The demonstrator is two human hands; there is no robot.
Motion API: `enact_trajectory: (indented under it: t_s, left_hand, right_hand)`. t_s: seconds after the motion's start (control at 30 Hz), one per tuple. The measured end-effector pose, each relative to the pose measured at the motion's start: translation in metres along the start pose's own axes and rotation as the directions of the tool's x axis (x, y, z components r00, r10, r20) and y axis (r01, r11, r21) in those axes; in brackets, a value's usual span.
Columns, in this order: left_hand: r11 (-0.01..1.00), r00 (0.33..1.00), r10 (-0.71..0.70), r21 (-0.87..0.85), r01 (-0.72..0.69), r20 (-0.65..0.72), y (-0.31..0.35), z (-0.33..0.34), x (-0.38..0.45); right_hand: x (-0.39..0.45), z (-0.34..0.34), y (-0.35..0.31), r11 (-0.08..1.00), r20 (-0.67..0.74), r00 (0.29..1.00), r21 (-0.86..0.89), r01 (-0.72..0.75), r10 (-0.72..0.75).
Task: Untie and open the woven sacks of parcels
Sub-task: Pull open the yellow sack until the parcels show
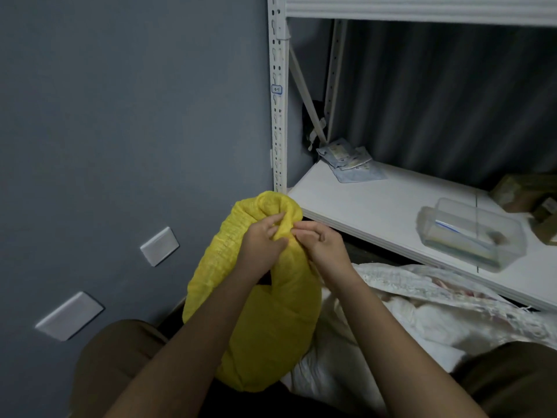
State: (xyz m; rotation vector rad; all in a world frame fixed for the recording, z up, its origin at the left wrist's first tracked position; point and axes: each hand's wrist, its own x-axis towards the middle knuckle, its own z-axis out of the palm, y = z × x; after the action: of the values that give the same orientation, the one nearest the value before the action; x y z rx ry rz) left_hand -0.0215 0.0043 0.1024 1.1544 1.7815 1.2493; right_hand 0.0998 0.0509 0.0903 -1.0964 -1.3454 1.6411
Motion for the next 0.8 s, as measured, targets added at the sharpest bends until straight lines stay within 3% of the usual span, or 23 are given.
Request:
enact_trajectory:
  t_s: [0.1, 0.2, 0.3, 0.4, 0.53, 0.67, 0.73, 0.8]
  left_hand:
    - [0.998, 0.999, 0.000, -0.058, -0.002, -0.041, 0.000, 0.001, 0.007]
    - [0.988, 0.998, -0.028, -0.150, 0.018, -0.061, 0.004, 0.004, 0.014]
    - [0.987, 0.991, -0.051, -0.157, 0.032, -0.123, 0.003, 0.008, 0.017]
    - [0.995, 0.991, -0.030, -0.096, 0.017, -0.128, 0.007, 0.007, 0.013]
    - [0.992, 0.994, -0.063, -0.107, 0.072, 0.085, 0.026, -0.008, 0.000]
    - [0.993, 0.972, -0.016, -0.106, 0.042, 0.235, 0.031, -0.023, -0.001]
    - [0.985, 0.977, -0.017, -0.164, 0.053, 0.213, 0.026, -0.028, 0.001]
    - [0.980, 0.982, -0.046, -0.182, 0.080, 0.181, 0.021, -0.027, 0.003]
  right_hand:
    - [-0.011, -0.007, 0.008, 0.965, 0.055, 0.990, -0.224, 0.137, -0.128]
    - [-0.018, -0.004, 0.023, 0.944, -0.055, 0.987, -0.303, 0.129, -0.153]
    - [-0.020, 0.002, 0.025, 0.977, -0.115, 0.993, -0.214, -0.017, -0.008]
    - [-0.019, 0.008, 0.017, 0.995, -0.100, 0.994, -0.078, -0.061, 0.053]
    - [-0.011, 0.008, -0.007, 0.982, -0.034, 0.998, 0.183, -0.044, 0.051]
    - [0.001, 0.013, -0.019, 0.919, 0.217, 0.972, 0.356, -0.166, 0.091]
    - [0.005, 0.012, -0.020, 0.932, 0.312, 0.947, 0.316, -0.179, 0.076]
    - [0.006, 0.010, -0.017, 0.995, 0.268, 0.963, 0.096, -0.031, 0.005]
